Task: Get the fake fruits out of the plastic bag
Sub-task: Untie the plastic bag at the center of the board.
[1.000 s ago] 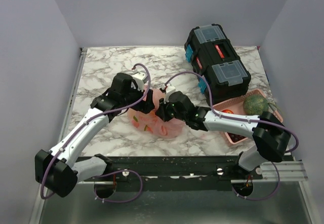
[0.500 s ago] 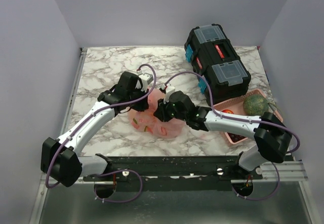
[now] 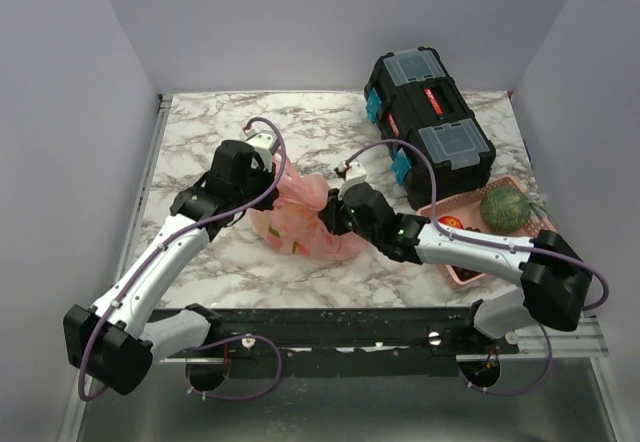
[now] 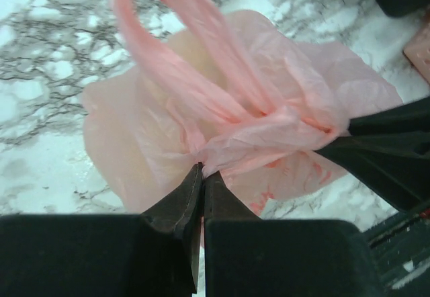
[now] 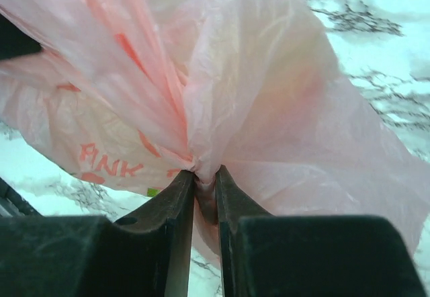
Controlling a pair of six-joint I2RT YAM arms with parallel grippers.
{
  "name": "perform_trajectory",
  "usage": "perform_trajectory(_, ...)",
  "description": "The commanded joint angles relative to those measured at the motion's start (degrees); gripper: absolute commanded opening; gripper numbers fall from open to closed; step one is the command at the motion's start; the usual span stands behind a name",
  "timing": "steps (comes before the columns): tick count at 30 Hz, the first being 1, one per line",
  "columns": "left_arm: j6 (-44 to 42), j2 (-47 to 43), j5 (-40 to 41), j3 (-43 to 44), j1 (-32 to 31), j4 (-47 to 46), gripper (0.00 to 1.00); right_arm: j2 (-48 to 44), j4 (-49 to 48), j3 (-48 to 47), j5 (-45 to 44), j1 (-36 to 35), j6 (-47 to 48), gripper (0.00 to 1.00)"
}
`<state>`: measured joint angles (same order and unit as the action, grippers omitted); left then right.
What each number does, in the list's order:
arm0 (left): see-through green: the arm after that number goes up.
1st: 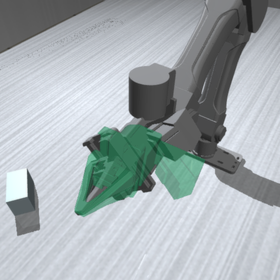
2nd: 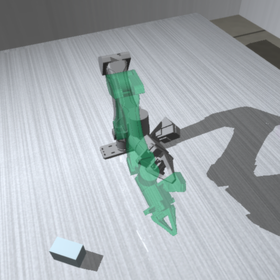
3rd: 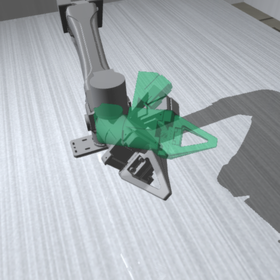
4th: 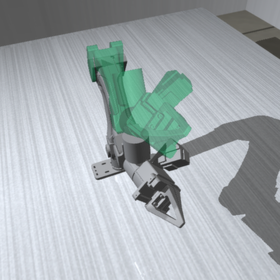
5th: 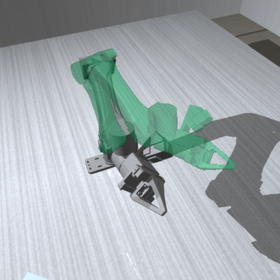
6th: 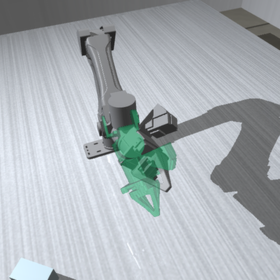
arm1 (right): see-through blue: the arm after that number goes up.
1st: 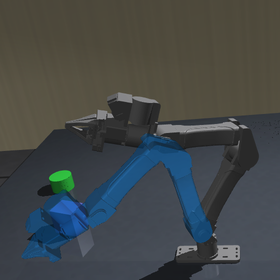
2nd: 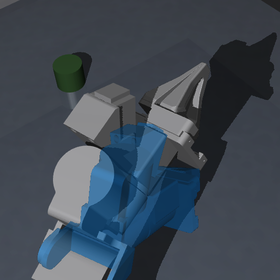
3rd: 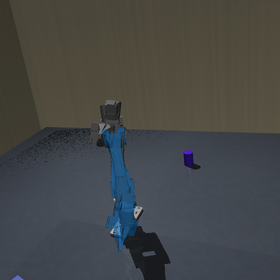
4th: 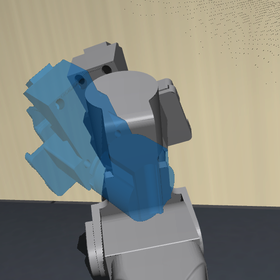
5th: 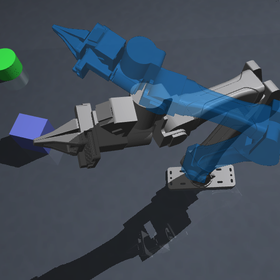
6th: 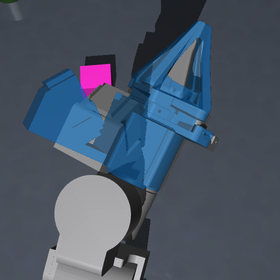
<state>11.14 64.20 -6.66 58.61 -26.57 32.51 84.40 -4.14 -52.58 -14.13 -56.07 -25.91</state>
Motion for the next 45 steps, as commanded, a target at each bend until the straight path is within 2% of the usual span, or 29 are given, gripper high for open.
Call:
perform_trajectory(1, 4.4, -3.7, 11.9, -1.8, 2.6, -2.3, 0.00, -4.4, 2.2, 4.7, -10.4, 0.0, -2.9, 0.18)
perform_trajectory(4, 5.9, -5.4, 15.4, -2.8, 3.4, -3.0, 0.00, -6.8, 1.8, 7.4, -13.1, 0.1, -3.8, 0.17)
perform_trajectory(8, 6.2, -5.2, 15.6, -2.4, 4.0, -2.6, 0.00, -8.3, 2.1, 9.4, -14.3, 0.0, -5.1, 0.14)
perform_trajectory(10, 5.5, -5.1, 12.6, -2.3, 4.3, -2.8, 0.00, -8.4, 2.1, 9.1, -13.0, 0.0, -4.9, 0.14)
perform_trajectory(12, 3.0, -4.6, 6.2, -1.7, 4.4, -2.7, 0.00, -8.1, 1.9, 8.5, -12.0, 0.0, -4.2, 0.14)
perform_trajectory(15, 1.1, -4.3, -2.7, -2.0, 4.5, -3.8, 0.29, -7.4, 1.5, 7.9, -10.6, 0.0, -3.3, 0.14)
perform_trajectory(19, 0.1, -5.9, -7.8, -3.4, 4.4, -5.9, 0.45, -7.5, 0.3, 7.6, -8.1, 0.1, -3.4, 0.13)
perform_trajectory(22, -0.5, -7.6, -9.9, -4.6, 4.3, -7.4, 0.62, -8.7, -1.7, 8.8, -6.2, 0.0, -3.3, 0.13)
perform_trajectory(25, -0.7, -8.8, -11.1, -5.4, 4.2, -8.6, 0.70, -10.1, -3.0, 9.5, -5.1, 0.0, -3.4, 0.14)
perform_trajectory(26, -0.7, -9.1, -11.0, -5.6, 4.2, -8.8, 0.71, -10.5, -3.5, 9.6, -4.5, 0.0, -2.9, 0.17)
perform_trajectory(31, -0.7, -8.3, -11.1, -5.2, 4.1, -8.3, 0.69, -13.1, -1.3, 8.2, -1.8, 0.0, -0.4, 0.58)
perform_trajectory(35, -0.6, -7.7, -11.4, -5.0, 4.1, -8.1, 0.66, -15.8, 1.4, 6.0, 2.9, 0.0, 0.6, 0.75)
perform_trajectory(40, -0.5, -7.2, -11.5, -4.8, 4.1, -8.1, 0.66, -16.8, -2.0, 6.0, 16.0, 0.0, -1.4, 0.86)
perform_trajectory(45, -0.5, -6.9, -11.6, -4.9, 4.1, -8.2, 0.66, -13.4, -7.2, 8.0, 21.5, 0.0, -4.4, 0.83)
